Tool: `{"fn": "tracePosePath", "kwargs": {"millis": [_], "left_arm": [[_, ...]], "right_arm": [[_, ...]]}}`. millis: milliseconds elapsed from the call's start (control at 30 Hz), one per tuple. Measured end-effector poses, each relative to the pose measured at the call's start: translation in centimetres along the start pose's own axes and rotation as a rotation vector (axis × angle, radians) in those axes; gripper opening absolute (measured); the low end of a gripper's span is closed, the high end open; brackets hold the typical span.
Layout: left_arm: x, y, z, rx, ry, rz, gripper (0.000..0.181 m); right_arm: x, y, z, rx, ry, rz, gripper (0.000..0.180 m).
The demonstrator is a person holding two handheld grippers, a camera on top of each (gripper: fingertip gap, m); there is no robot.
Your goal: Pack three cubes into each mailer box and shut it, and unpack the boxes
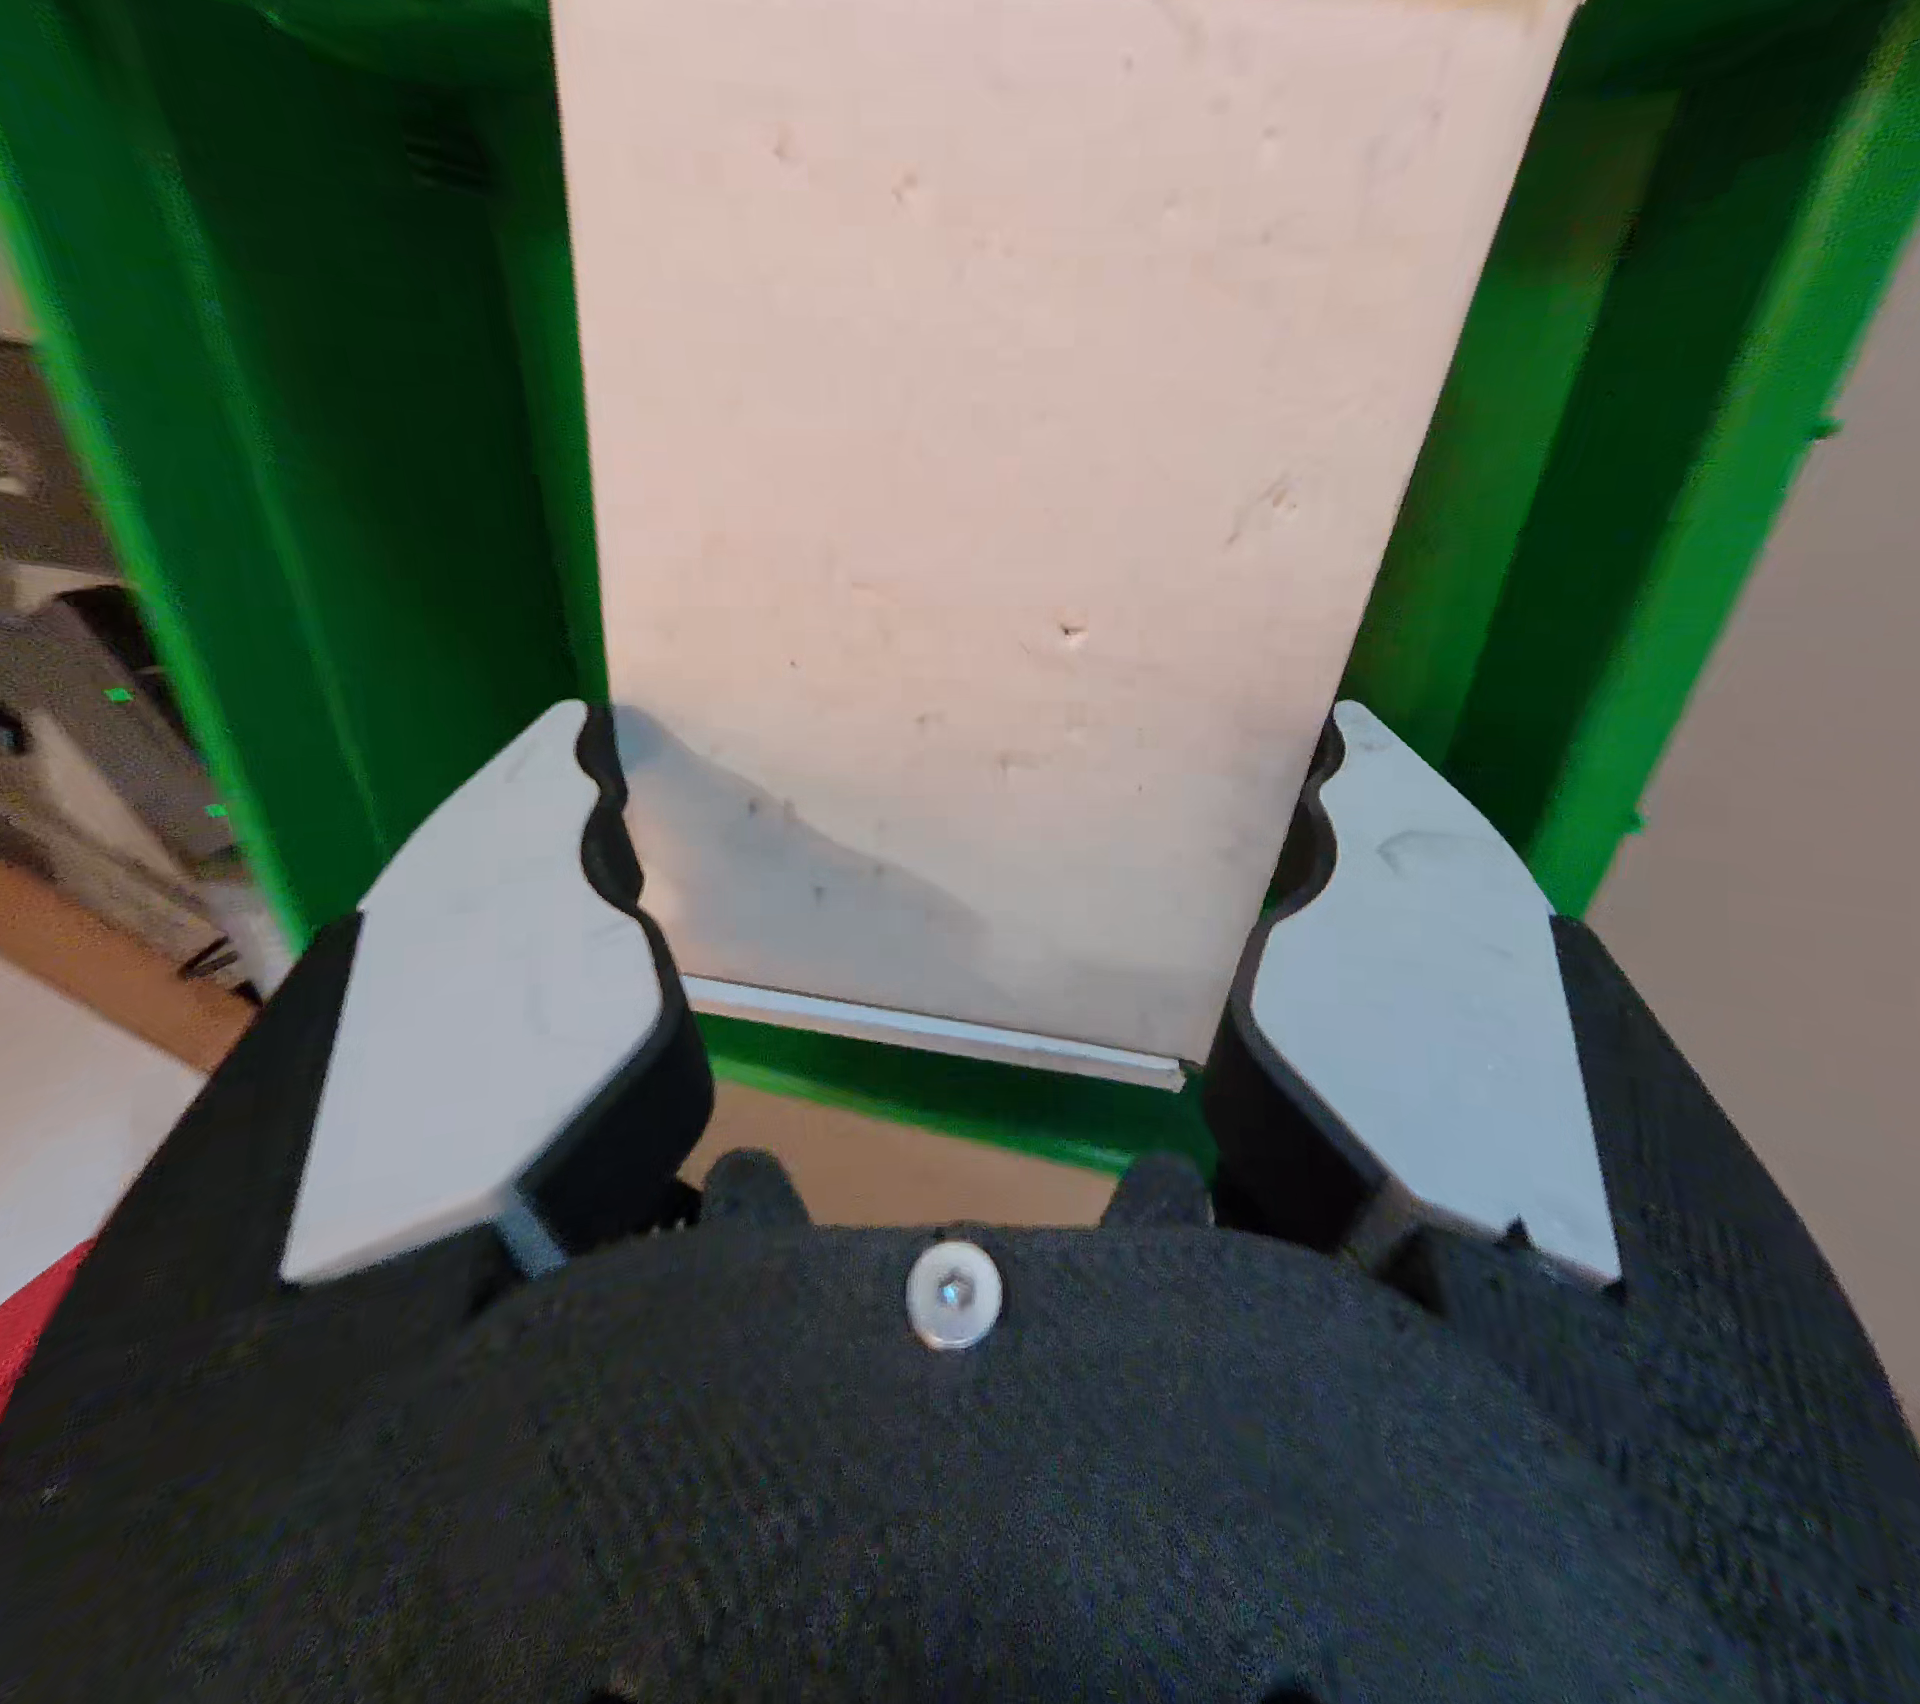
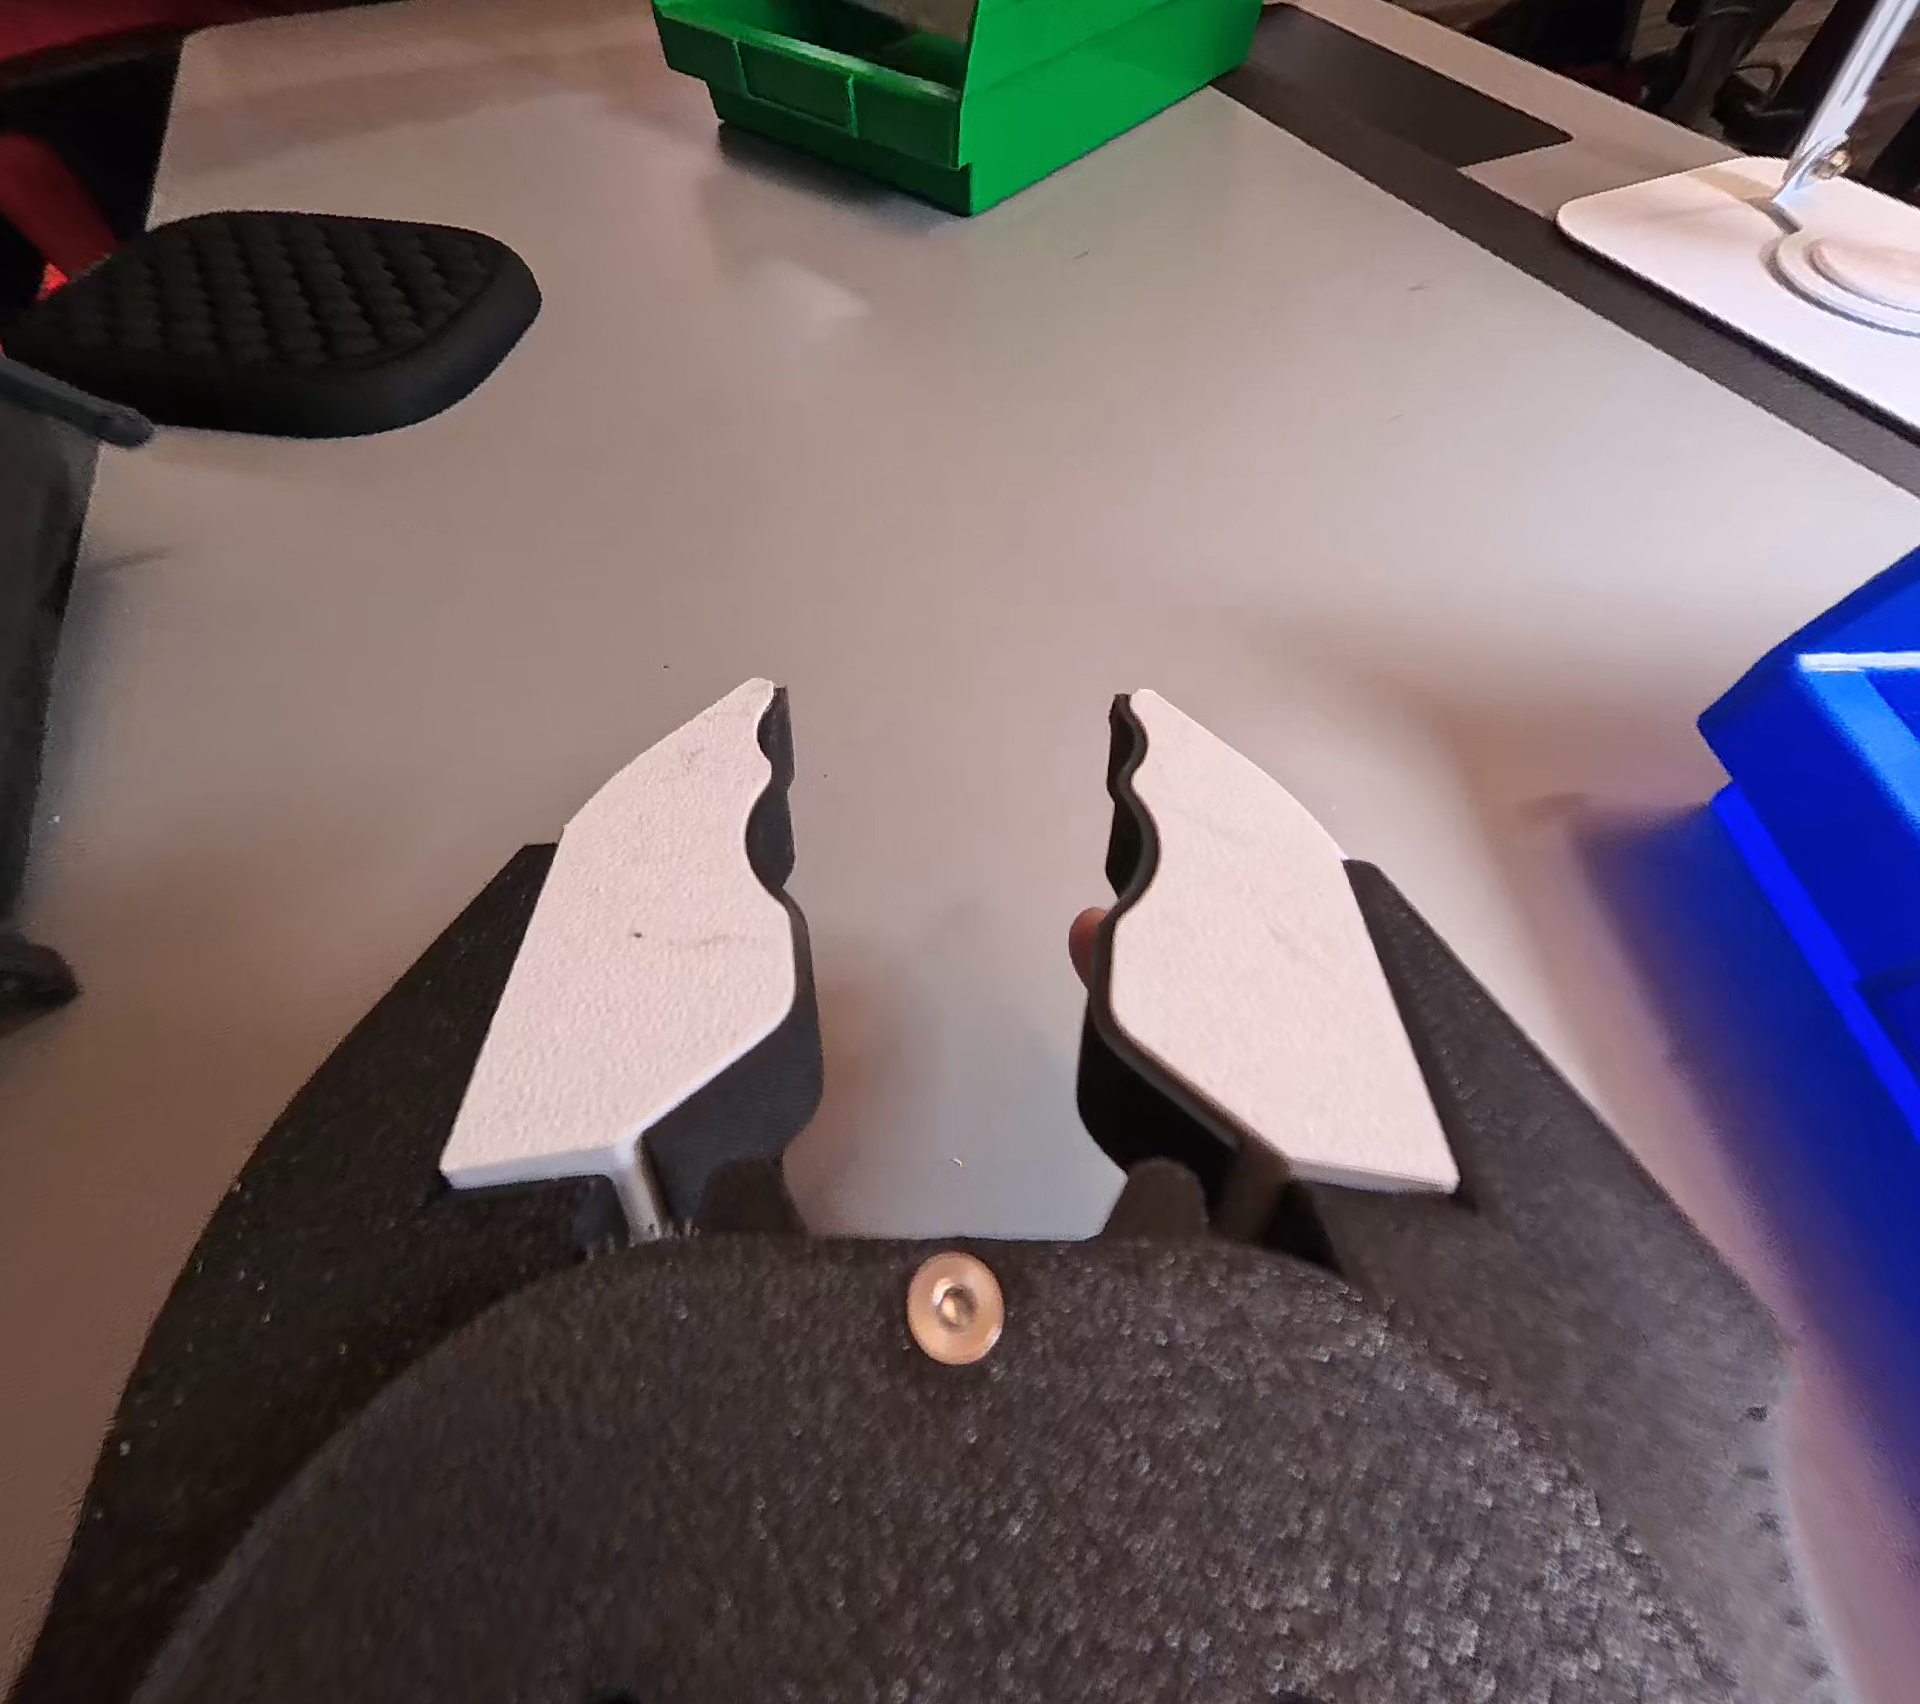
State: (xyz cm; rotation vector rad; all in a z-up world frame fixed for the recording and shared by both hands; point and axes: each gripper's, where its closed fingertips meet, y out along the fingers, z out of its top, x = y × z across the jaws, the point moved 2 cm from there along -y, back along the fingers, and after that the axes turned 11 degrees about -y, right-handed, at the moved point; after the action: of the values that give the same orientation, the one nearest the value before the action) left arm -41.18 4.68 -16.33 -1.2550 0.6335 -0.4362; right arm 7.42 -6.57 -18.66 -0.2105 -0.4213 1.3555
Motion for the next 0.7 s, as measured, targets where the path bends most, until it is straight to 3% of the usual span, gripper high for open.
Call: {"fn": "tracePosePath", "kwargs": {"millis": [167,333,433,567,700], "left_arm": [[3.3,-7.4,2.8,0.154,0.041,0.011,0.121],[12.1,-11.0,6.9,0.254,0.162,-0.102,0.122],[18.9,-10.8,9.2,0.285,0.255,-0.224,0.122],[27.5,-8.6,11.6,0.280,0.329,-0.403,0.122],[32.9,-5.5,12.8,0.198,0.345,-0.538,0.122]], "right_arm": [[-0.2,0.1,0.2,-0.003,-0.036,-0.018,0.060],[-0.3,0.6,0.4,-0.007,-0.087,-0.051,0.064],[-0.6,1.0,0.5,-0.019,-0.148,-0.089,0.068],[-0.5,1.4,0.4,-0.086,-0.382,-0.237,0.082],[-1.4,1.5,1.5,-0.062,-0.574,-0.316,0.088]]}}
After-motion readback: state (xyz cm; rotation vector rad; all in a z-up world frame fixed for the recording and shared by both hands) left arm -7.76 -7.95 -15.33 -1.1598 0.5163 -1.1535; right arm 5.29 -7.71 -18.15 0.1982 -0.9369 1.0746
